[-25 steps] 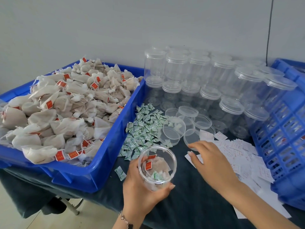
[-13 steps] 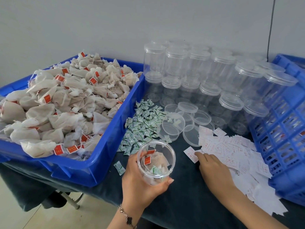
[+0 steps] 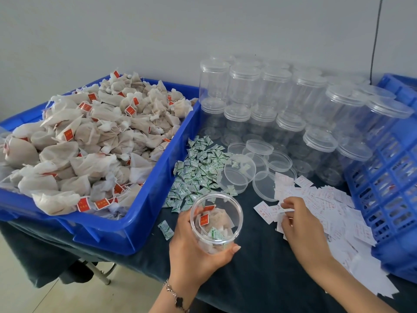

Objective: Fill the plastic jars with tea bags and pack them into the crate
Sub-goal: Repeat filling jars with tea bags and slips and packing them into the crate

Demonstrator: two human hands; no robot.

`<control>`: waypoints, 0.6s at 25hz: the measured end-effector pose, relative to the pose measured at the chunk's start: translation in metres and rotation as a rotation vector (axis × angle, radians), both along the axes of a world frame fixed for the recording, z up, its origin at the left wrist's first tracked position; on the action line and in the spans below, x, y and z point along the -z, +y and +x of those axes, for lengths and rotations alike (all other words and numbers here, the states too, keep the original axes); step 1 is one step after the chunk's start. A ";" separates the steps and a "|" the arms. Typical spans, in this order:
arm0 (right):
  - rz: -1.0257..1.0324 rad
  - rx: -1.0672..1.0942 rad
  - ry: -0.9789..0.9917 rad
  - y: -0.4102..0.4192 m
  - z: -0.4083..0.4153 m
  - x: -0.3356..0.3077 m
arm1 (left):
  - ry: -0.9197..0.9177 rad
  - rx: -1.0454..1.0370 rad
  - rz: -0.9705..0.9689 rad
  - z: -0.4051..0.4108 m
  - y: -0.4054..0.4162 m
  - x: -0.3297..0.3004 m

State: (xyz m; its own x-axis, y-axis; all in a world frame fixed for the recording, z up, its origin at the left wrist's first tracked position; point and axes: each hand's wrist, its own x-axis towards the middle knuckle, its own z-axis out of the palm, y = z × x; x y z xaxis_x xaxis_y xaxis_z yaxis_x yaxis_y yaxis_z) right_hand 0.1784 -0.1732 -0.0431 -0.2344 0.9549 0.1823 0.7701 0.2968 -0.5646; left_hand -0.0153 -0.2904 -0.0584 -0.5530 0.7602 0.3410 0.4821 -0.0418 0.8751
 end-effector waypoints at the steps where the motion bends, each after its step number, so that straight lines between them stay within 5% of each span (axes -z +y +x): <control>1: -0.022 0.003 0.083 -0.001 -0.002 -0.003 | -0.003 0.003 -0.002 0.000 0.000 0.000; 10: -0.085 0.077 0.474 -0.019 -0.012 -0.033 | -0.020 -0.015 0.046 0.001 0.002 0.000; 15: 0.211 -0.009 0.525 -0.045 -0.033 -0.053 | -0.003 -0.010 0.063 0.000 0.002 0.002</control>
State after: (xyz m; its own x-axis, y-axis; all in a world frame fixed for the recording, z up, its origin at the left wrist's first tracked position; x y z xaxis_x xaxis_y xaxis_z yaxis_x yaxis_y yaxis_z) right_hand 0.1459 -0.2180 0.0100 -0.0685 0.8834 0.4636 0.3987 0.4502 -0.7990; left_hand -0.0149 -0.2883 -0.0601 -0.5610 0.7321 0.3863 0.4804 -0.0920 0.8722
